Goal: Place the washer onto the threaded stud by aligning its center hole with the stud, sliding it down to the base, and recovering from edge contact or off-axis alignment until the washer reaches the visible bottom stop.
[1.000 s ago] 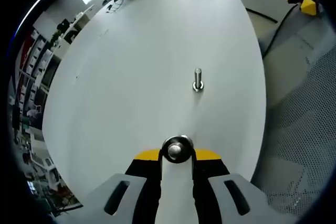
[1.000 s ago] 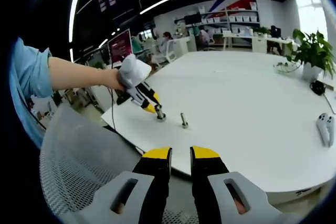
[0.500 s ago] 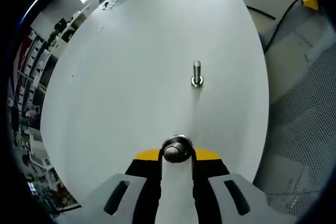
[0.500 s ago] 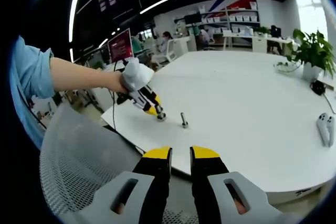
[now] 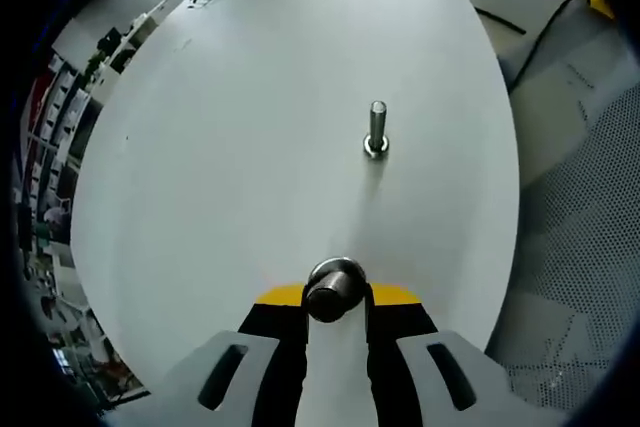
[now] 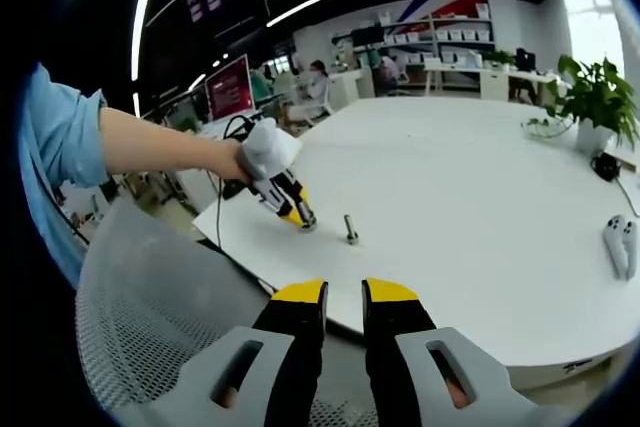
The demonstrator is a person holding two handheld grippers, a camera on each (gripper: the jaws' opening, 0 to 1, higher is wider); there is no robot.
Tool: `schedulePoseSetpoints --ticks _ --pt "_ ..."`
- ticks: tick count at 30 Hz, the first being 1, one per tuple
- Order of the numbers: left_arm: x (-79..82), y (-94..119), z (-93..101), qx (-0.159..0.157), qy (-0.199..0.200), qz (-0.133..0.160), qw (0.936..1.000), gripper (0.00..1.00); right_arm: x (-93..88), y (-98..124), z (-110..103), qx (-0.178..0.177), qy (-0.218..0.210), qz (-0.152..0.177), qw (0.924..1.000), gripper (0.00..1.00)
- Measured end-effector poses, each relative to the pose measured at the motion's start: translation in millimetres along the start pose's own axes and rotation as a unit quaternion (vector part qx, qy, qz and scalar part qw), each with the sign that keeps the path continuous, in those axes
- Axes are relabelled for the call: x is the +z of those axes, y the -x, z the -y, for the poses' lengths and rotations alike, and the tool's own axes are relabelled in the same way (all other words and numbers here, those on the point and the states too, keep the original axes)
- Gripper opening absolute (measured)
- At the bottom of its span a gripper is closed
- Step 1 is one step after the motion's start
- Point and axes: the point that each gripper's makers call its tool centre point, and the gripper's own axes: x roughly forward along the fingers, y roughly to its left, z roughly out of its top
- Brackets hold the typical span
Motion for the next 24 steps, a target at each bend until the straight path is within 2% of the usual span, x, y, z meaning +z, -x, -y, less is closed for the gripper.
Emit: schedulePoseSetpoints --ticks 24 --pt "-0.1 -8.3 2.4 -0.034 0.024 -0.030 0.9987 0.19 -0.4 -0.3 -0.7 0.002 0.002 -0.002 1.0000 0.17"
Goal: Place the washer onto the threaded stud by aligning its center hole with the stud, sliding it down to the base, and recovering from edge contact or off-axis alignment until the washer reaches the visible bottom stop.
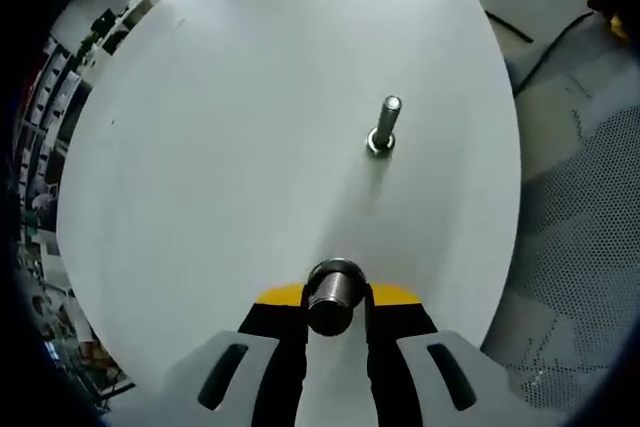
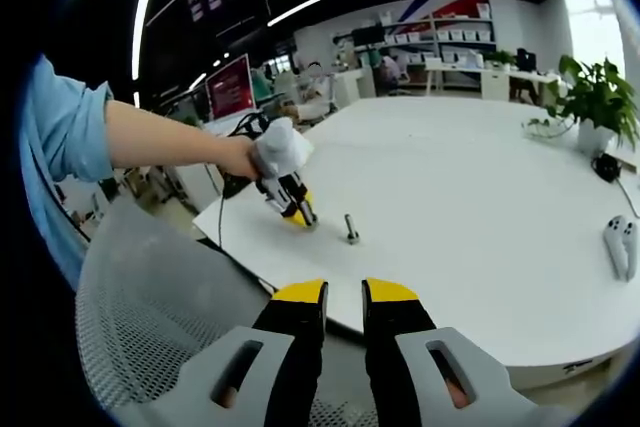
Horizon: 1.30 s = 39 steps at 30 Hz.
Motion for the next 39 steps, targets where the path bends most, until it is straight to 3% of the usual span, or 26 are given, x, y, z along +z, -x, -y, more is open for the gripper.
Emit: schedulePoseSetpoints --ticks 13,16,21,24,33,39 --pt "-0.3 0 2.2 -0.009 0.005 -0.019 0.9998 0.19 -0.3 0 0 0.001 0.000 -0.001 1.0000 0.17" --pt "-0.9 0 1.0 -0.007 0.028 -0.025 0.9993 0.20 -0.3 0 -1 0.002 0.001 -0.001 1.0000 0.17" --pt "-2.6 -2 1.8 -0.007 0.005 -0.017 0.9998 0.22 0.0 0 0 0.000 0.000 0.000 1.0000 0.17" --pt "-8.8 -7 5.0 -0.003 -0.016 -0.035 0.9993 0.22 0.2 0 0 -0.001 -0.001 0.001 1.0000 0.17" --pt "-3.4 -11 3.3 0.005 -0.025 -0.025 0.9994 0.22 -0.1 0 1 -0.004 -0.003 0.000 1.0000 0.17" --pt "3.2 -13 6.9 0.001 -0.010 -0.014 0.9998 0.22 0.0 0 2 -0.005 -0.003 0.000 1.0000 0.17"
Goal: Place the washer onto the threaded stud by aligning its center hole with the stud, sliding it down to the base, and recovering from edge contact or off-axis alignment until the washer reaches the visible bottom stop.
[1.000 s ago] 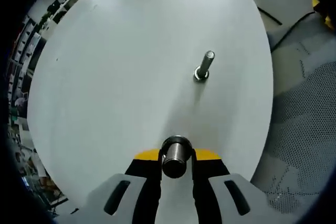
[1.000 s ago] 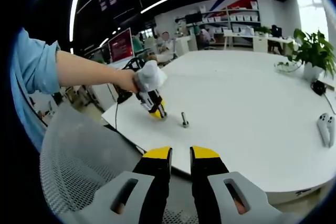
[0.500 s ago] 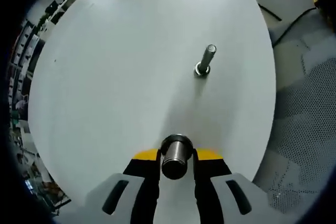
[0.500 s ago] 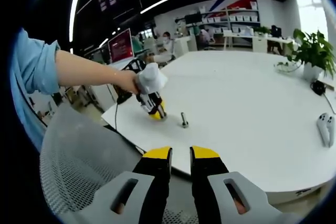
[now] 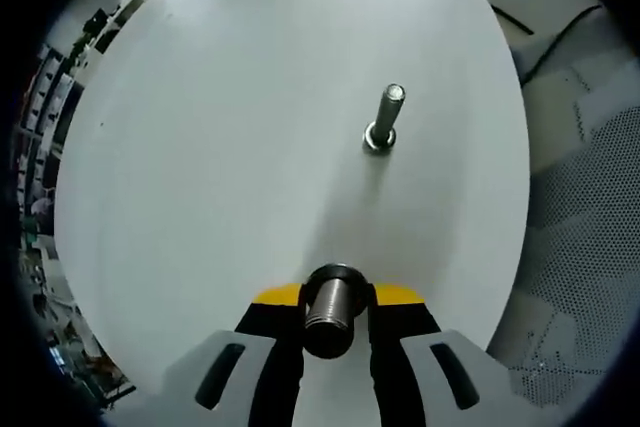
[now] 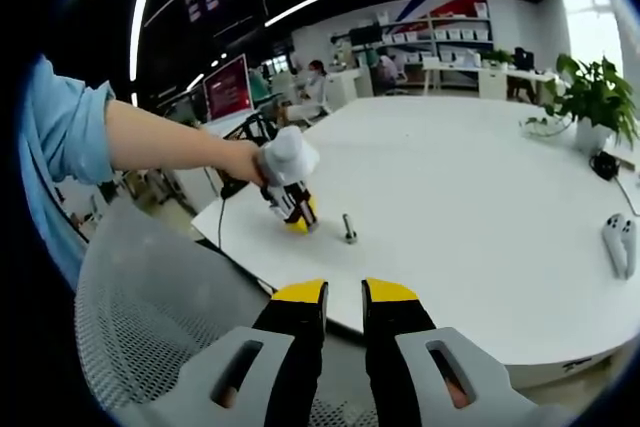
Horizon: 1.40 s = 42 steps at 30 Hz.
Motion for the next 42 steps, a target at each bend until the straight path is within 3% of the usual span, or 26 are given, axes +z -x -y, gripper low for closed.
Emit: schedulePoseSetpoints --ticks 5,6,8,10,16,19,23,27,31,33,37,38,41,42 --pt "4.0 -1 1.6 -0.004 0.012 0.005 0.9999 0.22 0.0 0 0 -0.001 0.000 0.000 1.0000 0.17" --pt "4.6 -1 2.1 -0.007 0.021 0.009 0.9997 0.22 -0.1 0 0 -0.001 0.000 0.000 1.0000 0.17" --pt "12.3 -1 4.9 -0.020 0.068 0.045 0.9964 0.23 -0.1 0 0 -0.001 0.000 0.000 1.0000 0.17" --pt "14.1 4 7.4 -0.032 0.093 0.056 0.9936 0.26 0.0 0 0 -0.001 0.000 0.000 1.0000 0.17" --pt "12.2 17 7.1 -0.023 0.074 0.074 0.9943 0.40 0.1 0 0 -0.001 0.001 0.000 1.0000 0.17" --pt "7.9 34 6.8 -0.019 0.083 0.087 0.9925 0.42 0.1 0 0 0.000 0.002 0.001 1.0000 0.17" --pt "1.3 63 2.8 -0.007 0.102 0.116 0.9880 0.34 0.5 0 0 0.001 0.004 0.002 1.0000 0.17" --pt "-4.4 103 2.7 0.043 0.079 0.158 0.9833 0.35 0.9 0 -1 0.002 0.006 0.003 1.0000 0.17" --pt "-7.8 144 11.6 0.069 0.092 0.209 0.9712 0.35 0.3 0 -2 0.005 0.007 0.001 1.0000 0.17" --pt "-9.9 167 20.1 0.077 0.115 0.243 0.9600 0.35 -0.1 0 -2 0.005 0.006 0.001 1.0000 0.17" --pt "-16.9 206 37.7 0.082 0.167 0.311 0.9319 0.36 -1.0 1 -3 0.007 0.007 -0.002 0.9999 0.17" --pt "-19.1 216 40.4 0.090 0.186 0.333 0.9199 0.36 -1.0 1 -3 0.006 0.008 -0.002 1.0000 0.18" --pt "-24.5 239 49.9 0.110 0.191 0.372 0.9015 0.33 -1.6 1 -3 0.006 0.010 -0.004 0.9999 0.18" --pt "-26.8 251 49.7 0.134 0.200 0.392 0.8878 0.31 -1.8 1 -3 0.007 0.010 -0.005 0.9999 0.18"
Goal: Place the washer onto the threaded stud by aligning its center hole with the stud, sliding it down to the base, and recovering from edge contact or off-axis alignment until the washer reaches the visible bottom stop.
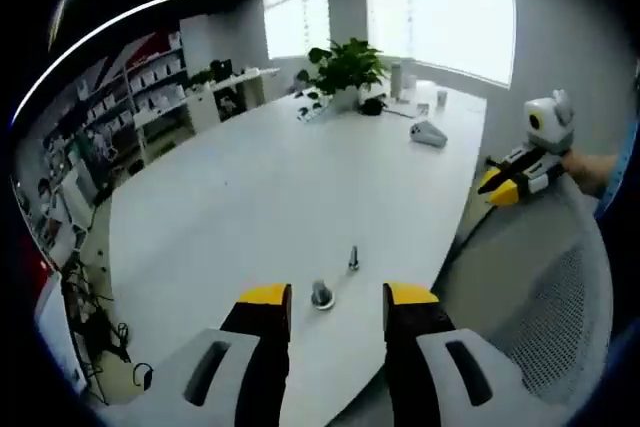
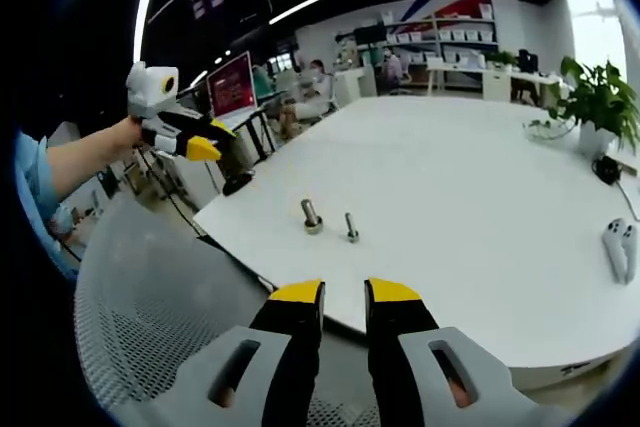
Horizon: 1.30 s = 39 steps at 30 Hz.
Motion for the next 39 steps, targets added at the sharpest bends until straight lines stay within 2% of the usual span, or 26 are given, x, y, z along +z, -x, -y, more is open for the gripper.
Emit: schedulePoseSetpoints --ticks 3,7,10,11,13,17,20,24,26,28,32,36,39 --pt "6.2 13 1.5 0.017 0.034 0.033 0.9988 0.28 -1.0 0 -1 0.002 0.001 -0.004 1.0000 0.19" --pt "11.2 25 3.1 0.035 0.089 0.081 0.9922 0.39 -1.9 -1 -1 0.004 0.002 -0.007 1.0000 0.19" --pt "8.0 32 -0.8 0.061 0.092 0.099 0.9889 0.40 -2.4 -1 -1 0.004 0.002 -0.008 1.0000 0.19" --pt "7.1 35 -5.8 0.080 0.097 0.109 0.9861 0.40 -2.5 -1 -1 0.004 0.002 -0.009 1.0000 0.19" --pt "7.9 39 -10.4 0.095 0.117 0.136 0.9793 0.41 -2.6 -1 -1 0.004 0.002 -0.009 1.0000 0.19" --pt "7.9 46 -9.6 0.104 0.155 0.166 0.9683 0.47 -3.1 0 0 0.002 0.001 -0.009 1.0000 0.19" --pt "8.5 48 -10.8 0.117 0.156 0.186 0.9629 0.54 -3.6 0 1 -0.001 -0.002 -0.010 0.9999 0.20" --pt "-0.7 44 -17.7 0.141 0.171 0.196 0.9551 0.67 -4.1 0 2 -0.004 -0.008 -0.012 0.9999 0.20" --pt "-5.2 41 -15.7 0.146 0.173 0.190 0.9554 0.72 -4.8 0 2 -0.005 -0.010 -0.014 0.9998 0.21" --pt "-6.5 42 -14.7 0.155 0.151 0.180 0.9596 0.71 -5.0 0 3 -0.007 -0.012 -0.013 0.9998 0.22" --pt "-10.8 43 -12.4 0.162 0.155 0.181 0.9578 0.74 -5.6 1 5 -0.013 -0.021 -0.013 0.9996 0.26" --pt "-19.8 47 -19.7 0.188 0.154 0.182 0.9527 0.74 -5.6 1 6 -0.014 -0.029 -0.011 0.9994 0.28" --pt "-27.2 52 -28.8 0.202 0.177 0.186 0.9452 0.71 -7.5 0 5 -0.009 -0.036 -0.017 0.9992 0.31"
